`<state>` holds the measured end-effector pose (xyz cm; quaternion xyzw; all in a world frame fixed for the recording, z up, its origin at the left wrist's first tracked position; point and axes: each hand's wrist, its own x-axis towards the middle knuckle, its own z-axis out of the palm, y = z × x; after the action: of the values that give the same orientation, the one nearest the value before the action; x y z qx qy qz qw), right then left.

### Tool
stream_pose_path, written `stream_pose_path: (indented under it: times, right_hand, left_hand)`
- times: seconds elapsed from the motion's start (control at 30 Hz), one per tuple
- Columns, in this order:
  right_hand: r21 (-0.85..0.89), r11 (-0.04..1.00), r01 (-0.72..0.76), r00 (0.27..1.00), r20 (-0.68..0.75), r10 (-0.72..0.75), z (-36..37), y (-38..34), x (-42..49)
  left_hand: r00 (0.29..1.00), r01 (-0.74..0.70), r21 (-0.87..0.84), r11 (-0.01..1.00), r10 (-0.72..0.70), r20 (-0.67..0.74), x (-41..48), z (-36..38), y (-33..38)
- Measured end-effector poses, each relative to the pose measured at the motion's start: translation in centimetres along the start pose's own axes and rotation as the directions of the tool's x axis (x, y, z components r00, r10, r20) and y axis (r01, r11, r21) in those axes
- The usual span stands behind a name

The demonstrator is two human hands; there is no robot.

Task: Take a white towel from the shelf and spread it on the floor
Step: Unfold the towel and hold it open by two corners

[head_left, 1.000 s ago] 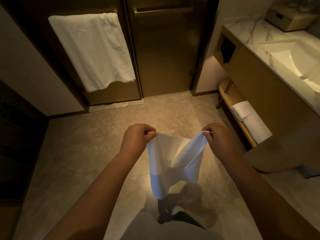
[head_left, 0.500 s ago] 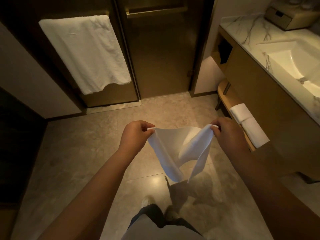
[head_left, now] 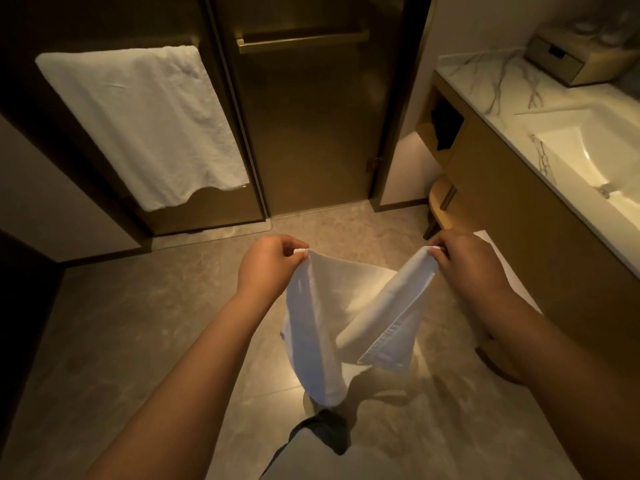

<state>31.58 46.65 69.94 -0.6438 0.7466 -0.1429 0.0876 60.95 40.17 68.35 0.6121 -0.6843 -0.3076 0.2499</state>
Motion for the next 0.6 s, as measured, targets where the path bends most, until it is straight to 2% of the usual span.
stream_pose_path:
  times: [0.13, 0.3, 0.6]
  right_hand:
    - [-0.081, 0.997, 0.003, 1.000, 0.002, -0.003, -0.7, -0.3, 5.7]
    - [-0.080, 0.997, -0.019, 0.999, -0.044, 0.016, -0.3, -1.1, 11.1]
    - [-0.069, 0.997, -0.024, 0.999, 0.030, 0.026, 1.2, -1.3, 16.2]
  left_hand:
    - [1.000, 0.016, 0.006, 1.000, -0.016, -0.013, 5.5, -0.5, -0.2]
    - [1.000, 0.010, 0.017, 1.000, -0.010, -0.010, 11.2, -1.2, -0.8]
    - [0.999, 0.054, 0.022, 0.998, -0.054, -0.008, 16.5, -1.6, -1.8]
